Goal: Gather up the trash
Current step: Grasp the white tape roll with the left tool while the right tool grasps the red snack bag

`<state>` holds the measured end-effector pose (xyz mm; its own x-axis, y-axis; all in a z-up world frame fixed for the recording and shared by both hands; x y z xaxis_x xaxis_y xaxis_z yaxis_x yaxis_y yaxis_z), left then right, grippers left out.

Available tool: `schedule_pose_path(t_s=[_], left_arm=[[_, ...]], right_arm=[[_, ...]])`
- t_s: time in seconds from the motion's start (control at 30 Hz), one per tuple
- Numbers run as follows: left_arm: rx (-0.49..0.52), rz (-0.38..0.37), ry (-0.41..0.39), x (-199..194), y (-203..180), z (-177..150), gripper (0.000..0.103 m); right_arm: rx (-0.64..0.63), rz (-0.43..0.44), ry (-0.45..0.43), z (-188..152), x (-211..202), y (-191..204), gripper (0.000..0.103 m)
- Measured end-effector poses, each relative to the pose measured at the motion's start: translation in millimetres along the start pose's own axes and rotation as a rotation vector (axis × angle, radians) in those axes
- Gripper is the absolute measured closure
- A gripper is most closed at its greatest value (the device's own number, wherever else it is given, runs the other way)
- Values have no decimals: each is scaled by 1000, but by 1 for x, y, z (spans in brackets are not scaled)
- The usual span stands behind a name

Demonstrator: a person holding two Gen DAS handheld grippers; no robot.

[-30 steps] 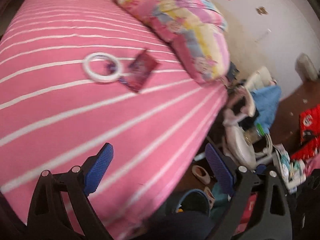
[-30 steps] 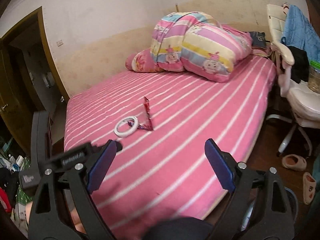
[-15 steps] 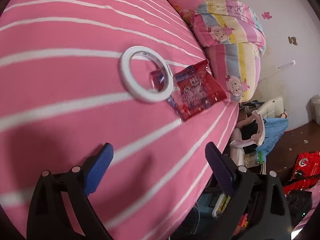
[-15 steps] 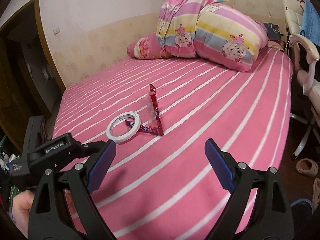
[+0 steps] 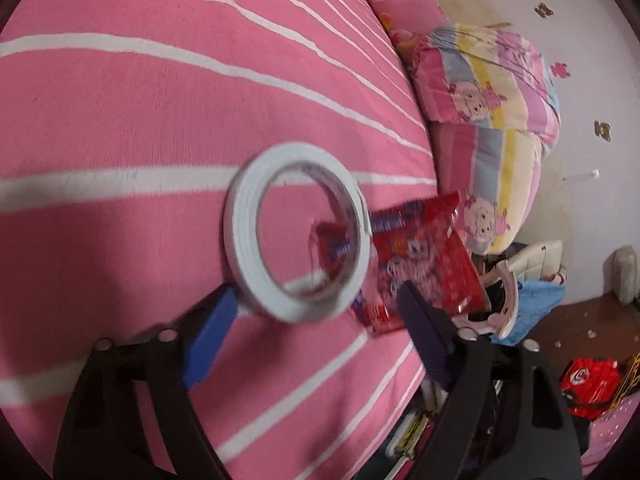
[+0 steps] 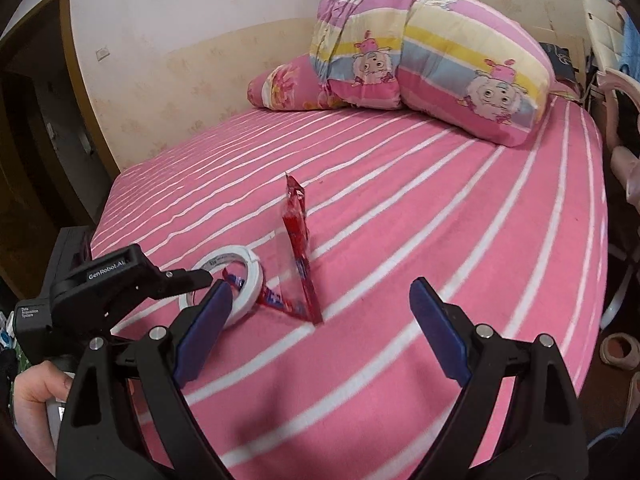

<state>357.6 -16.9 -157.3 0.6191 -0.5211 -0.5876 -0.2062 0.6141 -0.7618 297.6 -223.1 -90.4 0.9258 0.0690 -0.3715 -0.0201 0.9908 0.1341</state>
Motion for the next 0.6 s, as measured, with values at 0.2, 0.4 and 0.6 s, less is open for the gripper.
schedule_pose_path(t_s=[0.2, 0.4, 0.6], left_arm=[[12, 18, 1, 11, -4, 9, 34], [23, 52, -11, 11, -2, 16, 53], [-34, 76, -20, 8, 12, 19, 85]], right_arm=[[-64, 12, -3, 6, 38, 16, 14], [-89, -6, 25, 1, 69, 19, 16], [-93, -15, 95, -6, 84, 17, 81]])
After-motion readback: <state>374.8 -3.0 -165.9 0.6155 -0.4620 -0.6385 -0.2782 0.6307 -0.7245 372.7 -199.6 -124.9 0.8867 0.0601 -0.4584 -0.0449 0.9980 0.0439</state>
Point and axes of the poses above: each gripper's, at about its wrist camera, not at the fingertips, and x roughly the way its jaws point, y to its left, z to its top, the point moved 4 cm from there along x, roughly the way its jaws point, and after that the axes turned 11 degrees about -y, right-handed, at the moved point
